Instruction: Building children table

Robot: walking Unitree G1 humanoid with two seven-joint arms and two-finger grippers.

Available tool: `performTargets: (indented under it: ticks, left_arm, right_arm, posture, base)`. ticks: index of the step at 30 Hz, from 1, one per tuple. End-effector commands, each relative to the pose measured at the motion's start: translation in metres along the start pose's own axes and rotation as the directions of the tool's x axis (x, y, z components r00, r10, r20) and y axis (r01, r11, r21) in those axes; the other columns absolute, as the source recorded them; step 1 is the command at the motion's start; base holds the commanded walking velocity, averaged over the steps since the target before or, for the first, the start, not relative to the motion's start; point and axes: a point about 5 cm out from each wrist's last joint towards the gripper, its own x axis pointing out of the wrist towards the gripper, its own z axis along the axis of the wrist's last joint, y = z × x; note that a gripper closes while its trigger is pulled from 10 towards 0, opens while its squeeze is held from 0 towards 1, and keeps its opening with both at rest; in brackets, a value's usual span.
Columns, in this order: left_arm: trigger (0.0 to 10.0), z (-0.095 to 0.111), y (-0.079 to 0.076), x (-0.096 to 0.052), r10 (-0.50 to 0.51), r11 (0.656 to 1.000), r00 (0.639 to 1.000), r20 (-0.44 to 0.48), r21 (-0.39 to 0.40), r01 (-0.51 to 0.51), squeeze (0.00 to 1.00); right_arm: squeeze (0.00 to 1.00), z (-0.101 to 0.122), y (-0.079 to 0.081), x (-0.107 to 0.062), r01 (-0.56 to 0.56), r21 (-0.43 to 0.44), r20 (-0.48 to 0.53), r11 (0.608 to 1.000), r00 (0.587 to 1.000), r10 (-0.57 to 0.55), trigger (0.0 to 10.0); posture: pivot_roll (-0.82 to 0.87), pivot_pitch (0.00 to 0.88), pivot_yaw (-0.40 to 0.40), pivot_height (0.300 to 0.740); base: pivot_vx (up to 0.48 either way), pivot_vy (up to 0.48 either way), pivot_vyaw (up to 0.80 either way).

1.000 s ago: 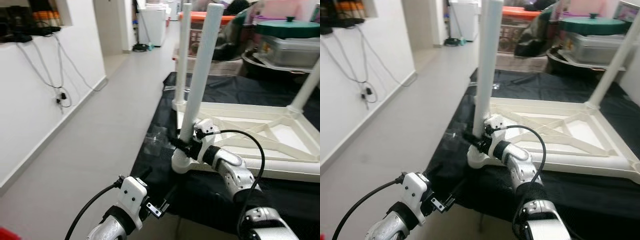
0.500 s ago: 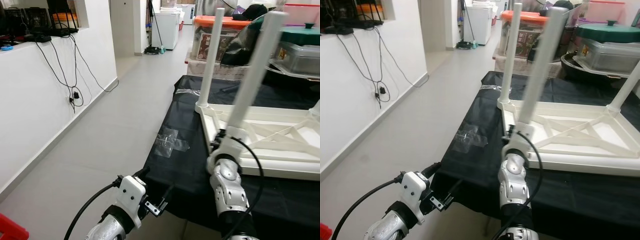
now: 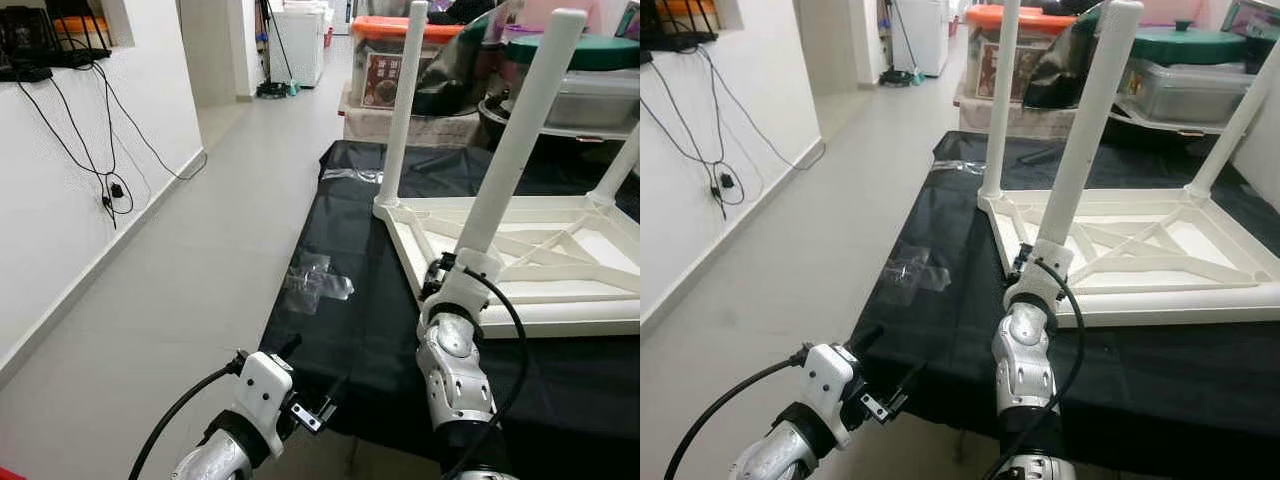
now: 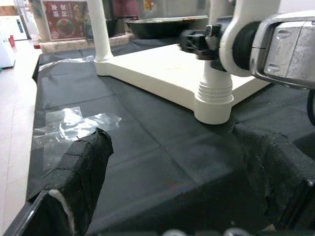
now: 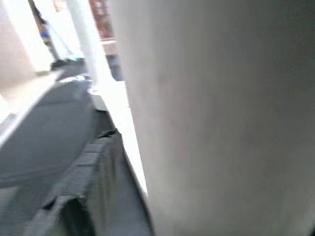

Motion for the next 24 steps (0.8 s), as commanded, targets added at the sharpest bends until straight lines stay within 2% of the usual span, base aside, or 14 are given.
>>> performTargets:
  ticks: [1,4,5,6,8,9,13,14,15,16,18,19,22,24]
  left_arm:
    - [10.0,-0.004,0.001,-0.001,-0.001,1.000,1.000,-0.022,0.000,0.001,0.00]
    - [10.0,-0.004,0.001,0.000,-0.001,1.000,1.000,-0.023,0.000,0.001,0.00]
    - [10.0,-0.004,0.001,0.000,-0.001,1.000,1.000,-0.023,0.000,0.001,0.00]
    - [10.0,-0.004,0.001,0.000,-0.001,1.000,1.000,-0.023,0.000,0.001,0.00]
    - [10.0,-0.004,0.001,0.000,-0.001,1.000,1.000,-0.024,0.001,0.001,0.00]
    - [10.0,-0.004,0.001,0.000,-0.001,1.000,1.000,-0.024,0.001,0.001,0.00]
    - [10.0,-0.004,0.001,0.001,-0.001,1.000,1.000,-0.025,0.003,0.001,0.00]
    - [10.0,-0.004,0.001,0.001,-0.001,1.000,1.000,-0.025,0.003,0.001,0.00]
    - [10.0,-0.004,0.001,0.001,-0.001,1.000,1.000,-0.025,0.003,0.001,0.00]
    - [10.0,-0.004,0.001,0.001,-0.001,1.000,1.000,-0.025,0.003,0.001,0.00]
    - [10.0,-0.004,0.000,0.001,-0.002,1.000,1.000,-0.024,0.003,0.002,0.00]
    - [10.0,-0.004,0.000,0.002,-0.003,1.000,1.000,-0.025,0.003,0.003,0.00]
    - [10.0,-0.004,0.000,0.002,-0.003,1.000,1.000,-0.025,0.003,0.003,0.00]
    - [10.0,-0.004,0.000,0.002,-0.003,1.000,1.000,-0.024,0.004,0.003,0.00]
  right_arm:
    - [0.00,-0.007,0.016,-0.005,-0.118,0.060,-0.014,0.991,0.993,0.119,10.0]
    - [0.00,-0.005,0.018,-0.003,-0.216,0.100,0.003,0.971,0.976,0.217,10.0]
    - [0.00,-0.002,0.020,-0.004,-0.345,0.074,0.035,0.936,0.939,0.343,10.0]
    - [0.00,-0.002,0.020,-0.004,-0.345,0.074,0.035,0.936,0.939,0.343,10.0]
    - [0.00,-0.006,0.021,-0.007,-0.567,0.060,0.002,0.821,0.823,0.568,10.0]
    - [0.00,-0.006,0.021,-0.007,-0.567,0.060,0.002,0.821,0.823,0.568,10.0]
    - [0.00,-0.014,-0.002,0.001,-0.789,-0.032,-0.141,0.613,0.611,0.779,10.0]
    - [0.00,-0.014,-0.002,0.001,-0.789,-0.032,-0.141,0.613,0.611,0.779,10.0]
    - [0.00,-0.016,-0.006,0.002,-0.826,0.004,-0.172,0.564,0.555,0.814,10.0]
    - [0.00,-0.016,-0.006,0.002,-0.826,0.004,-0.172,0.564,0.555,0.814,10.0]
    - [0.00,-0.012,-0.010,0.003,-0.892,0.105,-0.195,0.440,0.415,0.889,10.0]
    - [0.00,-0.004,-0.008,0.003,-0.930,0.149,-0.179,0.337,0.310,0.934,10.0]
    - [0.00,-0.002,-0.007,0.003,-0.936,0.154,-0.174,0.316,0.289,0.941,10.0]
    - [0.00,0.002,-0.004,0.002,-0.956,0.162,-0.165,0.247,0.220,0.961,10.0]
  posture:
    - [0.05,0.000,-0.035,0.740]
    - [0.05,0.000,-0.037,0.740]
    - [0.06,0.000,-0.033,0.740]
    - [0.06,0.000,-0.033,0.740]
    - [0.06,0.000,-0.036,0.740]
    - [0.06,0.000,-0.036,0.740]
    - [0.07,0.000,-0.037,0.740]
    - [0.07,0.000,-0.037,0.740]
    - [0.07,0.000,-0.037,0.740]
    - [0.07,0.000,-0.037,0.740]
    - [0.07,0.000,-0.038,0.740]
    - [0.07,0.000,-0.041,0.740]
    - [0.07,0.000,-0.041,0.740]
    - [0.07,0.000,-0.039,0.740]
  base:
    - [0.000,0.000,0.00]
    - [0.000,0.000,0.00]
    - [0.000,0.000,0.00]
    - [0.000,0.000,0.00]
    - [0.000,0.000,0.00]
    - [0.000,0.000,0.00]
    - [0.000,0.000,0.00]
    - [0.000,0.000,0.00]
    - [0.000,0.000,0.00]
    - [0.000,0.000,0.00]
    - [0.000,0.000,0.00]
    - [0.000,0.000,0.00]
    - [0.000,0.000,0.00]
    - [0.000,0.000,0.00]
